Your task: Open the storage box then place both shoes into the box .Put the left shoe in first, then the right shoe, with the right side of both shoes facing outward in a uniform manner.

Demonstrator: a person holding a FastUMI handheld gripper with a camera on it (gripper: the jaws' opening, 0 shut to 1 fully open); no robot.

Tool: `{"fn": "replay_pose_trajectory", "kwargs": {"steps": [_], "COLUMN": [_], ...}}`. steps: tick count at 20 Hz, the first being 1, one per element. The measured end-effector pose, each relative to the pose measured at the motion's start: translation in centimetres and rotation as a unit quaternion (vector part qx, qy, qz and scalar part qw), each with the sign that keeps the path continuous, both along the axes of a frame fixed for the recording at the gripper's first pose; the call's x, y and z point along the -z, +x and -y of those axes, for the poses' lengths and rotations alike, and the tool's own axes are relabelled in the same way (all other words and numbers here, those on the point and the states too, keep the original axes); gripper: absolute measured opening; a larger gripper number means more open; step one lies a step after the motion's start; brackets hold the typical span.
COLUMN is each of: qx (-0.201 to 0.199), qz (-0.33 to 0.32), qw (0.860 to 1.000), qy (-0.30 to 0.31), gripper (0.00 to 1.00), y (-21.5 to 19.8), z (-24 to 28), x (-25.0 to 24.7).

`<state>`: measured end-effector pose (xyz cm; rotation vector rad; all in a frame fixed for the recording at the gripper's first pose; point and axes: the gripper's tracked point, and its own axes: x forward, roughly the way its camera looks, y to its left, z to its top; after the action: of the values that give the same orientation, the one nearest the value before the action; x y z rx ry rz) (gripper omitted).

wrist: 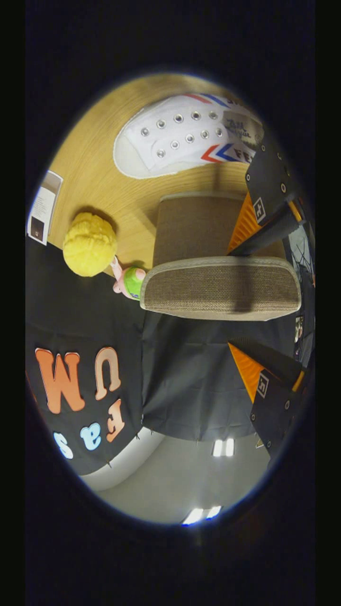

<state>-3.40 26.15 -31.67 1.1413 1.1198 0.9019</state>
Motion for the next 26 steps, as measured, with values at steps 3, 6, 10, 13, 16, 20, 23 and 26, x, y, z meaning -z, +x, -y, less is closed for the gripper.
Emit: {"fn": "replay_pose_trajectory", "kwargs": {"steps": [3,6,10,13,16,20,23,26], "qx": [-0.003,0.000,0.014,0.030,0.036,0.043,0.041,0.055], "qz": [0.001,0.004,0.000,0.006,0.018,0.030,0.043,0.059], "qw": [1.000,1.000,0.999,0.998,0.997,0.998,0.998,0.997], "qy": [0.002,0.022,0.046,0.054,0.058,0.036,0.015,0.004], "gripper": [0.98,0.98,0.91,0.75,0.55,0.17,0.01,0.01], "y": [-0.3,-0.4,-0.1,0.0,-0.2,-0.5,-1.0,-0.9], "z": [-0.3,0.1,1.1,1.7,1.7,1.2,0.5,-0.1], "x": [-0.2,-1.6,-3.2,-4.4,-5.8,-6.7,-7.5,-9.1]}}
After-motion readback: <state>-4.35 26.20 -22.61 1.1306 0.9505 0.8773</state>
